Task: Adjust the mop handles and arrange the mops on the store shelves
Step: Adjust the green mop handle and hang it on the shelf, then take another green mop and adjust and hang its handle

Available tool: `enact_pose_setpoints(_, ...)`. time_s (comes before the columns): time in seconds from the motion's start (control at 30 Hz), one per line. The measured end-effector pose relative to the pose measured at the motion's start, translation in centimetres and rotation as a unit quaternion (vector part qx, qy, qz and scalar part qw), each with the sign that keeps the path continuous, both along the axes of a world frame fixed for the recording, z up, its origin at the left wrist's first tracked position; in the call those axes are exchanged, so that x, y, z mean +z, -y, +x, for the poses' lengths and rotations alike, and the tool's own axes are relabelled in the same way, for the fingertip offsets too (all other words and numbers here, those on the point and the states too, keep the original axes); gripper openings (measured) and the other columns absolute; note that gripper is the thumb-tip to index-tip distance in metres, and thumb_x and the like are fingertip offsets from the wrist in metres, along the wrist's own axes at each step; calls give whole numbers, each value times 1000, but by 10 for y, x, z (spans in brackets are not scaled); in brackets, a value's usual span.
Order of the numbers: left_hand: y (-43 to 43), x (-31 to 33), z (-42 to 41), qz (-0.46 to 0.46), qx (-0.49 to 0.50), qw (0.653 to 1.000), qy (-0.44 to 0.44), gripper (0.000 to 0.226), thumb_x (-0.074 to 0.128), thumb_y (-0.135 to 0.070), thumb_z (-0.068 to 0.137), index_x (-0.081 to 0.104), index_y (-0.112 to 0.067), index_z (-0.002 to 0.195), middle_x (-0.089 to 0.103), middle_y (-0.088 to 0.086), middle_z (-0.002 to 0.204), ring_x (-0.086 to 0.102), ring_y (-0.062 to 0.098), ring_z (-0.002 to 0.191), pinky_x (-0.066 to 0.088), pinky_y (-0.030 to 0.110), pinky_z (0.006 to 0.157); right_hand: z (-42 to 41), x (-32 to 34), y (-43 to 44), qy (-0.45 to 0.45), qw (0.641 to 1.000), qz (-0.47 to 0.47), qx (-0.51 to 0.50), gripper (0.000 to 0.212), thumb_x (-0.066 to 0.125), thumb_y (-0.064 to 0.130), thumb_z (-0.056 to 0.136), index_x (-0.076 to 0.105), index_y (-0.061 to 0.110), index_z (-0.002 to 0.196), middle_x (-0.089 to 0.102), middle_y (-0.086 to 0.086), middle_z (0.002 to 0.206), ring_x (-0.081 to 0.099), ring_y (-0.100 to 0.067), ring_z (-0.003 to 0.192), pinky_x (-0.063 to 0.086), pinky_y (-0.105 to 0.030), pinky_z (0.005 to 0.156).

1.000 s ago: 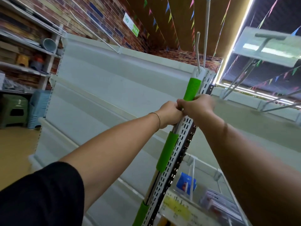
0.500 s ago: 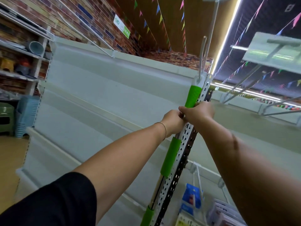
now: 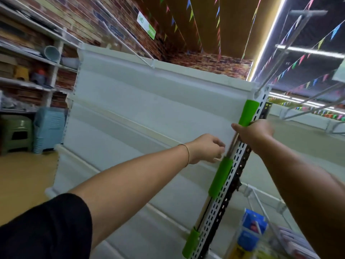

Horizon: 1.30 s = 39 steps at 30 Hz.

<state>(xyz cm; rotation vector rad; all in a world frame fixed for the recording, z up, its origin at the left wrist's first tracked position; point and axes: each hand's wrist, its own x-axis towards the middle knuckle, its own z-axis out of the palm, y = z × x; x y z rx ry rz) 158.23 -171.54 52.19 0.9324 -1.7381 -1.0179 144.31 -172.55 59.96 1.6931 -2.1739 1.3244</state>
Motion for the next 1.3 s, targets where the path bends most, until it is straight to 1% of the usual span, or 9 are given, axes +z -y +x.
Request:
enact_pose_setpoints(0.17,-36,-15,67,35,-30,999,22,15,49,-9,100,54,-9,114,59,14,103,57,24,89,54,36,78,-2,-18,-11,-78,994,78,-17,44,73,40,87,52,2,79,65,-18,86,56,-26,63,48,-36,52)
enact_pose_setpoints(0.23,-44,-24,90,37,-17,998,42,19,48,-13,101,54,-8,118,61,12,103,60,24,84,55,41,83,-2,-28,-22,-92,989,112,-6,40,76,34,85,60,-1,76,71,-22,82,67,-31,69,61,-44,69)
enact_pose_setpoints(0.4,-61,-40,121,28,-3,998,64,21,46,-19,103,54,-7,117,63,12,102,64,26,84,57,38,76,13,-36,-70,-38,988,143,40,41,82,28,80,70,-9,92,73,-25,84,63,-27,63,61,-45,76)
enact_pose_setpoints(0.57,-80,-55,120,38,-43,998,38,23,44,-29,104,56,-9,109,62,14,98,65,29,89,55,42,85,50,-45,-137,-7,991,115,74,25,78,28,83,73,5,90,74,-17,89,73,-30,87,59,-47,88)
enact_pose_setpoints(0.67,-94,-65,111,48,-67,996,40,30,40,-38,104,54,-12,110,59,17,105,60,29,91,53,37,83,71,-61,-174,-7,990,91,107,22,77,28,84,75,8,92,74,-15,87,71,-26,80,59,-45,87)
enact_pose_setpoints(0.83,-112,-59,90,38,-73,996,36,50,34,-49,103,49,-13,134,59,13,110,63,25,96,52,34,84,73,-67,-229,-42,994,78,70,24,68,35,91,73,13,99,70,-10,88,65,-23,78,58,-40,82)
enact_pose_setpoints(1.03,-156,-14,45,-22,-129,991,27,34,38,-47,102,57,-19,103,59,8,98,59,24,90,51,35,83,16,-57,-298,-80,994,61,-44,34,63,44,93,73,15,108,69,-5,90,62,-19,68,51,-28,59)
enact_pose_setpoints(1.13,-185,2,9,-88,-171,979,66,33,43,-42,102,59,-13,110,64,13,106,63,26,94,54,37,88,-23,-60,-342,-104,988,65,-93,32,60,40,95,73,14,110,73,-11,105,68,-29,90,56,-36,81)
enact_pose_setpoints(1.3,-255,11,-70,-249,-201,934,158,39,47,-43,99,64,-10,110,69,11,104,66,24,94,54,41,89,-99,-76,-433,-128,968,96,-193,35,55,39,96,70,15,117,71,-10,117,64,-29,108,49,-33,90)
